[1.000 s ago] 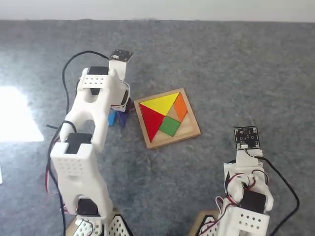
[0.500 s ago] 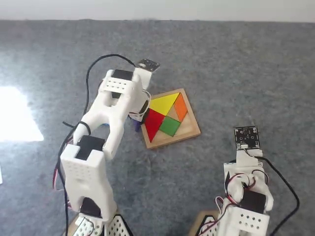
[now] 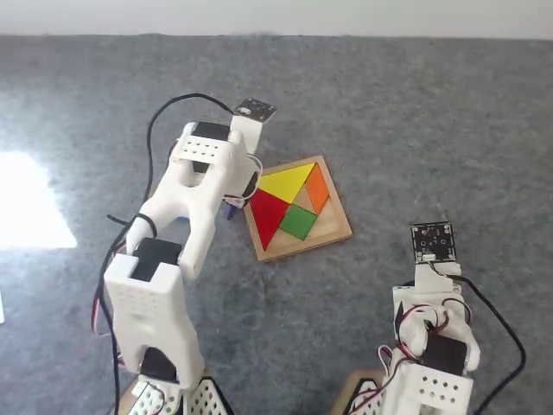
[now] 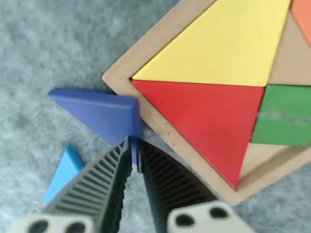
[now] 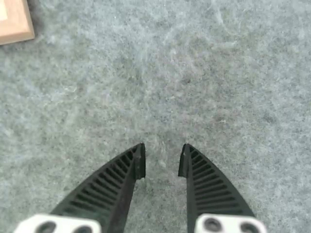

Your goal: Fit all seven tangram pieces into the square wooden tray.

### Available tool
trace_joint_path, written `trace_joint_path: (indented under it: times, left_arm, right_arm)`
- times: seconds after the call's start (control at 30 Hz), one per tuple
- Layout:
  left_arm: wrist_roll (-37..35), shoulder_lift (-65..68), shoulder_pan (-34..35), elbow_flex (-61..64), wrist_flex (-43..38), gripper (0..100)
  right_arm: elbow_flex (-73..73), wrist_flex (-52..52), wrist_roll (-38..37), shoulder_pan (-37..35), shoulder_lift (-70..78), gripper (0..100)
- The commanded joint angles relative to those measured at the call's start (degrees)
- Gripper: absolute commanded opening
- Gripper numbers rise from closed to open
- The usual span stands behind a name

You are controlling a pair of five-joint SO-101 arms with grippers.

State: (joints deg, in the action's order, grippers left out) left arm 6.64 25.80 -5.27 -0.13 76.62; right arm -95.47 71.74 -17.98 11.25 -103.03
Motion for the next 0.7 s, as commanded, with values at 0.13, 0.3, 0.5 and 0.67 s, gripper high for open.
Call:
trace_joint_path:
  times: [0.13, 0.3, 0.5, 0.67]
  left_arm:
    - [-1.8, -4.8, 3.9, -2.1, 0.3, 10]
    - [-2.5, -8.1, 5.7, -2.2, -2.7, 16]
    - [-6.9, -6.4, 4.3, -2.5, -4.2, 18]
    - [-8.9, -2.2, 1.4, -2.8, -6.8, 23]
  right_arm:
    - [-1.0, -0.2, -0.7, -0.6, -0.5, 13.7]
    - [-1.0, -0.2, -0.7, -0.6, -0.5, 13.7]
    - [-1.0, -0.2, -0.7, -0.6, -0.5, 13.7]
    - [-1.0, -0.2, -0.7, -0.6, -0.5, 13.6]
